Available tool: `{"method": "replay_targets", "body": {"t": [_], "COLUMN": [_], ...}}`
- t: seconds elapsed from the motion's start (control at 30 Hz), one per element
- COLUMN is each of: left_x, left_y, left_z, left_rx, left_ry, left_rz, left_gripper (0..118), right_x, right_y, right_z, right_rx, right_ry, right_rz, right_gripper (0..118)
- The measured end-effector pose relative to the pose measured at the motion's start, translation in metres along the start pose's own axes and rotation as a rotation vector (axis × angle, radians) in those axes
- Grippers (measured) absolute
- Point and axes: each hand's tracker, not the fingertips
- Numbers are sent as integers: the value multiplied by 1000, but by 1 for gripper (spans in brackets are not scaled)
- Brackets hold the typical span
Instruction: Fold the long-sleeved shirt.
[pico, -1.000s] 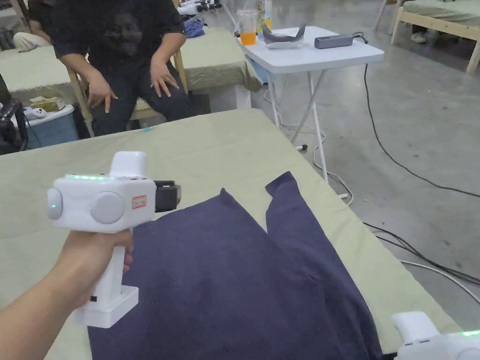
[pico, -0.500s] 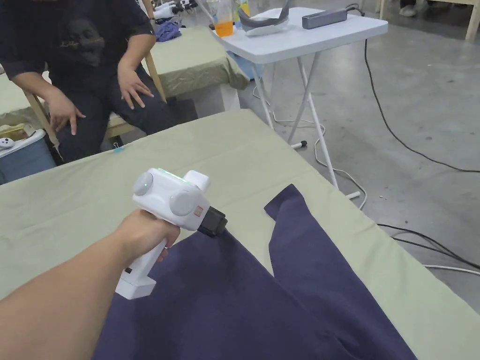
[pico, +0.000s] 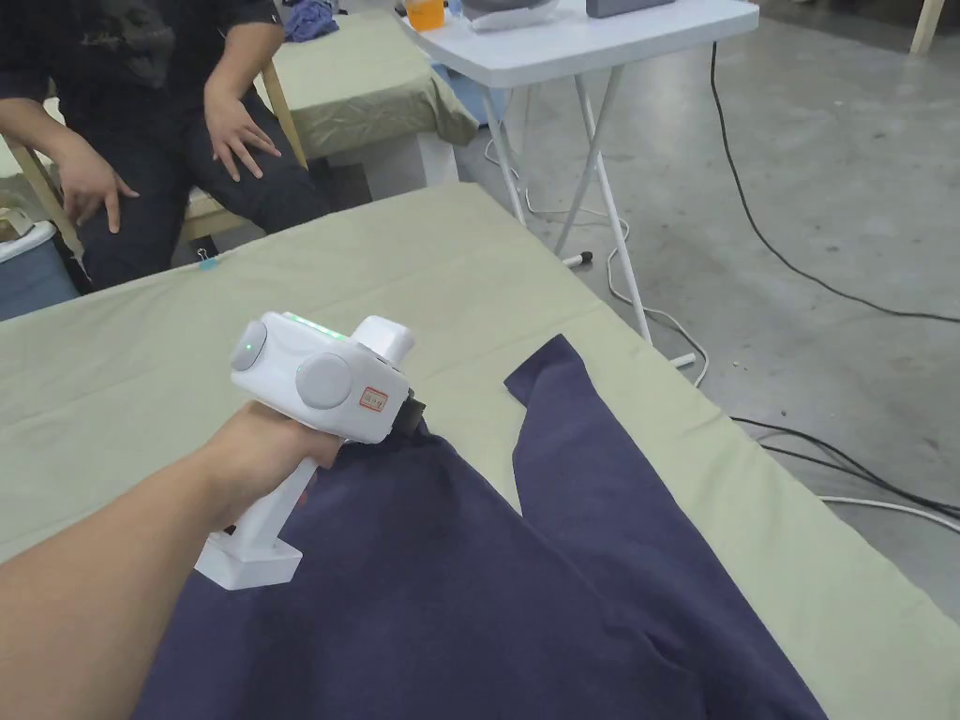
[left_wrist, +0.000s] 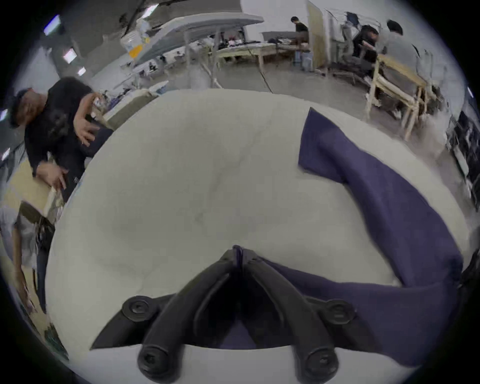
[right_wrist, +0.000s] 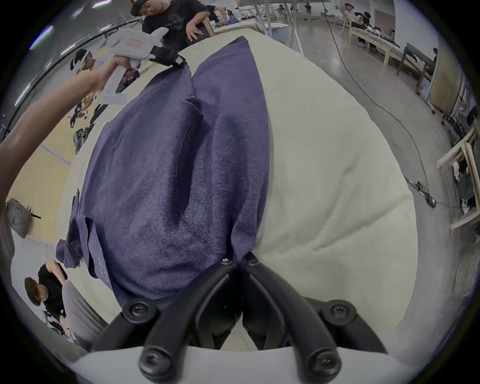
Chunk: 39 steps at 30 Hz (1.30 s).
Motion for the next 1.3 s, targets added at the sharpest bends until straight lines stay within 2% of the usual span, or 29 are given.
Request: {"method": "replay_targets", "body": {"t": [0.1, 0.23, 0.33, 0.5, 0.77, 0.8, 1.0, 1.1, 1.3], "left_x": [1, 1, 3, 14, 22, 24, 41, 55, 77], "left_y": [-7, -20, -37, -75, -145, -153, -188, -200, -205], "left_z": [60, 163, 249, 392, 602, 626, 735, 779, 842], "left_rx": [72, 180, 276, 423, 672, 695, 856, 928, 976], "left_ry": [59, 84, 144, 301, 538, 553, 701, 761, 839], "left_rz": [-26, 17, 45, 92, 282, 305, 388, 410, 424], "left_gripper": [5, 5, 5, 5, 5, 5, 5, 5, 5], "right_x": [-7, -20, -36, -74, -137, -145, -190, -217, -264], "right_y": [-3, -5, 1, 27, 97, 105, 139, 151, 174], "right_z": [13, 44, 83, 162, 317, 337, 438, 482, 554], "right_rx": [30, 103, 215, 393, 738, 780, 945, 1022, 1128], "right_ry": [-16, -24, -14, -27, -77, -105, -130, -142, -136], "right_rz": [22, 41, 79, 182, 282, 297, 331, 384, 372], "right_gripper": [13, 13, 13, 13, 13, 13, 13, 13, 13]}}
